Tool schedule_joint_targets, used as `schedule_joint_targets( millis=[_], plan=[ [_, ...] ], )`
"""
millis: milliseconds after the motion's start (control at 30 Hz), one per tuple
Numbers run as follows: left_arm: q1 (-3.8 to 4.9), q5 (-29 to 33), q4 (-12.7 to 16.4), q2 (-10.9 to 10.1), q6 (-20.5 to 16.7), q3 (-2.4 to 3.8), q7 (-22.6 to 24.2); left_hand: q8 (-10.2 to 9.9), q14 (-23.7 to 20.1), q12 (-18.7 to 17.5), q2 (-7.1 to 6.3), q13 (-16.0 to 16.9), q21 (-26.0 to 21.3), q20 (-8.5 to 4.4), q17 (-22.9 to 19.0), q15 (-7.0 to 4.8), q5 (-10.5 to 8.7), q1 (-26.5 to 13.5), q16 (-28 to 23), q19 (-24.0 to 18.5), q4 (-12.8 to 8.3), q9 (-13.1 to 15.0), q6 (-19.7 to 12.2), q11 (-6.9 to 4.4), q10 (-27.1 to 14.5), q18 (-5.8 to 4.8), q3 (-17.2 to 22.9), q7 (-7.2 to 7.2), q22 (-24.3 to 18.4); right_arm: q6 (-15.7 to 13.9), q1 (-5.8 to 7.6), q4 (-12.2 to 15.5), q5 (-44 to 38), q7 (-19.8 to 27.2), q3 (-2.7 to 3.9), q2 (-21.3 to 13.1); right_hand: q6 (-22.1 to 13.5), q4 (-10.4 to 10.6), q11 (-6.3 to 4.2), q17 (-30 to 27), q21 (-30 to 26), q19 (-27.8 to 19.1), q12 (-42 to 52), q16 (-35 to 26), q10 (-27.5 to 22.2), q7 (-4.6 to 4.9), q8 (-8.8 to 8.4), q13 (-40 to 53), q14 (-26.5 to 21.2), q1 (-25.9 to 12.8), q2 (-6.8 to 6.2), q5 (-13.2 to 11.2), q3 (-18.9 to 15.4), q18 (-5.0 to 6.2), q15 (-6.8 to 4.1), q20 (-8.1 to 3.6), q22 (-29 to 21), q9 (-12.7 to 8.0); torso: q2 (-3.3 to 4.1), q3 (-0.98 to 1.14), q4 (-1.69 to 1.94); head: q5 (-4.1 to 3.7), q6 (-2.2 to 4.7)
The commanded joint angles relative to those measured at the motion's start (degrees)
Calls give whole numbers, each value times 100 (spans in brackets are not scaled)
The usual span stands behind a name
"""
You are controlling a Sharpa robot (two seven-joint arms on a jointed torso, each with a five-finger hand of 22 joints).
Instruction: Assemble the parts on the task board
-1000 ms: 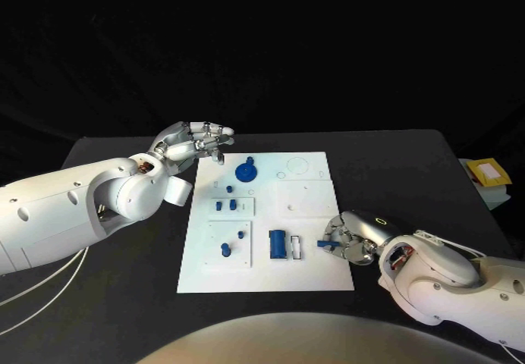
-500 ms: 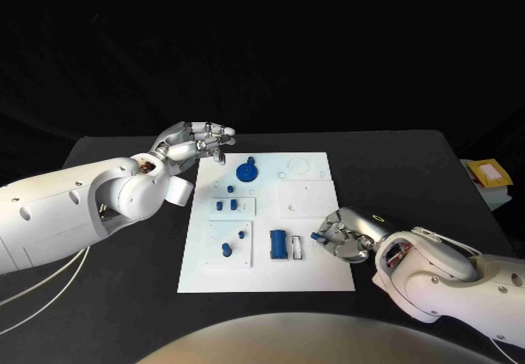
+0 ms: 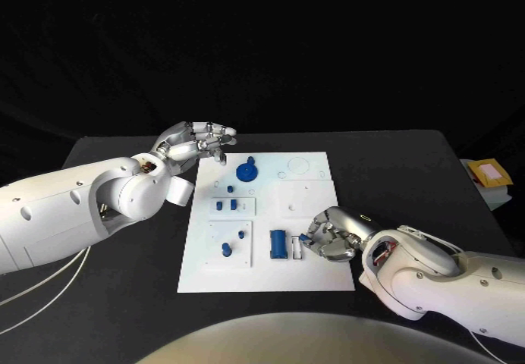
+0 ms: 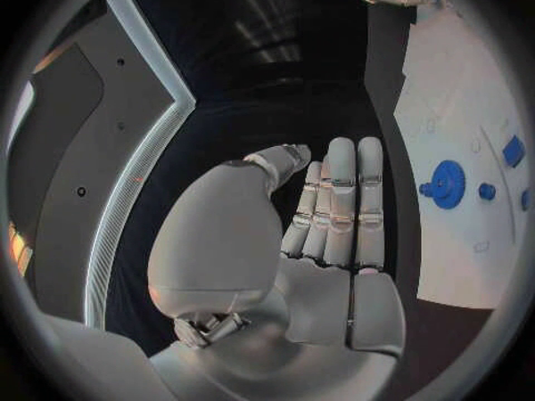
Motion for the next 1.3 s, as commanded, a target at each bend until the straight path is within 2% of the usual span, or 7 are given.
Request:
schedule_joint_targets(
  millis=[33,133,400,500,1100,1200,1300],
  plan=[
    [3,-16,19,15,91,4,27,-6,-46,24,33,-9,-39,18,-9,-4,19,-33,10,-8,-22,-3,-39,-6,-36,38,-10,118,-8,231,-1,-26,145,-164,0,65,120,61,-2,976,26,434,25,43,41,-118,-3,470,498,-131,-20,79,-141,-38,7,-28,1390,1455,0,5,-10,9,-1],
    [3,-17,23,16,94,4,25,-6,-46,24,33,-9,-39,18,-9,-4,19,-33,10,-8,-22,-3,-39,-6,-36,38,-10,118,-8,291,0,-49,146,-214,0,124,142,151,-4,985,43,441,52,48,54,-121,-11,496,500,-232,-35,192,-290,-41,5,-32,1394,1451,-1,6,-2,-6,-1],
    [4,-20,27,12,95,4,21,-6,-46,24,33,-9,-39,18,-9,-4,19,-33,10,-8,-22,-3,-39,-6,-36,38,-10,118,-8,551,0,-130,63,-354,0,226,215,493,-10,1006,66,451,92,57,76,-129,-41,546,504,-467,-78,530,-817,-46,-1,-38,1401,1431,4,5,-5,15,-1],
    [4,-21,28,12,99,4,18,-6,-46,24,33,-9,-39,18,-9,-4,19,-33,10,-8,-22,-3,-39,-6,-36,38,-10,118,-8,572,-1,-148,36,-374,0,266,233,557,-13,1007,70,453,101,58,81,-134,-40,555,505,-487,-70,508,-908,-47,-3,-40,1402,1430,1,6,-7,12,-1],
    [4,-63,43,-1,132,4,-21,1,-52,33,35,-11,-37,16,-11,-5,25,-17,12,-5,-43,-3,-44,-3,-44,38,-1,122,-9,471,-1,-191,-62,-363,1,361,263,616,-19,1013,83,458,119,61,91,-144,-35,572,506,-507,-1,502,-995,-50,-8,-43,1406,1430,3,6,-3,20,-1],
    [4,-63,44,-3,134,4,-23,2,-55,35,37,-11,-37,16,-12,-5,28,-14,11,-5,-46,-3,-45,-2,-45,38,1,122,-8,466,-1,-193,-70,-367,1,365,275,637,-20,1020,89,461,118,64,93,-142,-39,576,507,-607,56,488,-1097,-51,-9,-46,1408,1425,2,7,-1,17,-1],
    [4,-64,44,-6,133,4,-26,2,-55,35,37,-11,-37,16,-12,-5,28,-14,11,-5,-46,-3,-45,-2,-45,38,1,122,-8,449,-1,-195,-89,-365,1,367,287,646,-21,1021,87,460,114,65,95,-148,-57,583,508,-902,99,425,-1357,-51,-10,-46,1407,1410,0,5,-7,17,-1]
  ],
)
